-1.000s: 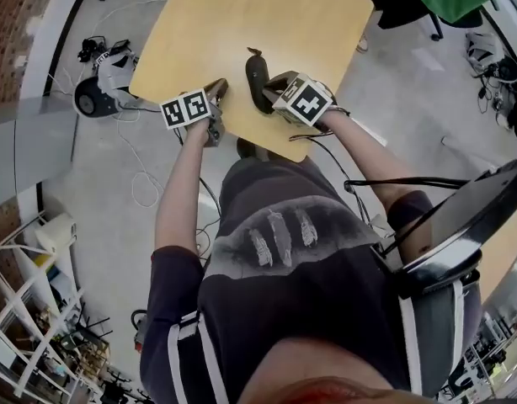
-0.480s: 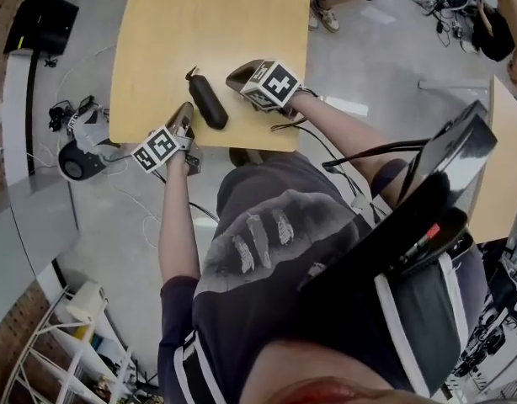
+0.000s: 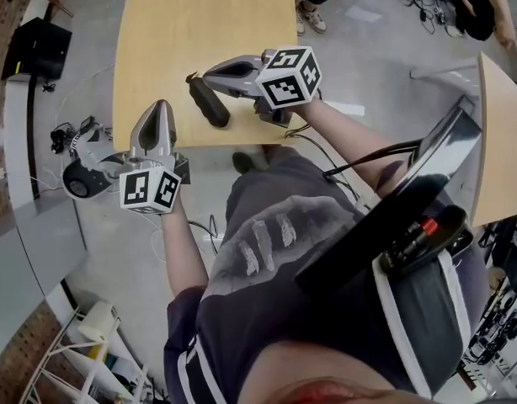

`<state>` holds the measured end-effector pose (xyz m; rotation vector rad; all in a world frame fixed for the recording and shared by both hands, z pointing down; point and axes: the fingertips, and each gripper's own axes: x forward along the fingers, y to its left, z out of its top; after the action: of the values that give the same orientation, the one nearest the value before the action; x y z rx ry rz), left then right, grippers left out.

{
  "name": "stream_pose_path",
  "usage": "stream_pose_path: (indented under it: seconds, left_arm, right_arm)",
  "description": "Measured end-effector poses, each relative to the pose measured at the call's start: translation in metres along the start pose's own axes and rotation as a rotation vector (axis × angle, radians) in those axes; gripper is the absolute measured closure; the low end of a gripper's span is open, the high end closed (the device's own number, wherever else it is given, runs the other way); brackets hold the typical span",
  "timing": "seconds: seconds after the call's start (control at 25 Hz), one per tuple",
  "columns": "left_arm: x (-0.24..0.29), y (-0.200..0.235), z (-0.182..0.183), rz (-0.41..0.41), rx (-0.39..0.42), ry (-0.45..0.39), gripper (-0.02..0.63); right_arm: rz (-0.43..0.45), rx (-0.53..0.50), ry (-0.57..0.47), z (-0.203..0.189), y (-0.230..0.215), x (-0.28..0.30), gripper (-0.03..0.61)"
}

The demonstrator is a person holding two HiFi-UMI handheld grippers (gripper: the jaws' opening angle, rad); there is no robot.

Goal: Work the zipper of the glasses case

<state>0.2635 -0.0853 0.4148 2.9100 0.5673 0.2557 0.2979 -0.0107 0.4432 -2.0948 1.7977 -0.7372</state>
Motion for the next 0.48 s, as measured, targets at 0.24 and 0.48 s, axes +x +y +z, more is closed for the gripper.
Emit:
stream_pose_path:
  seconds: [0.24,0.48]
  left_arm:
    - [0.001,-0.069,0.008,0.007,0.054,-0.035,0.612]
    - [0.016,-0.128,0.013,0.084,0.063,-0.057,0.612]
  right_arm:
    - [0.082,-0.106,-0.063,0.012,0.032,-0.056,0.578]
    - [0.245,-0.119,-0.127,0.018,0.045,-0.123,0.578]
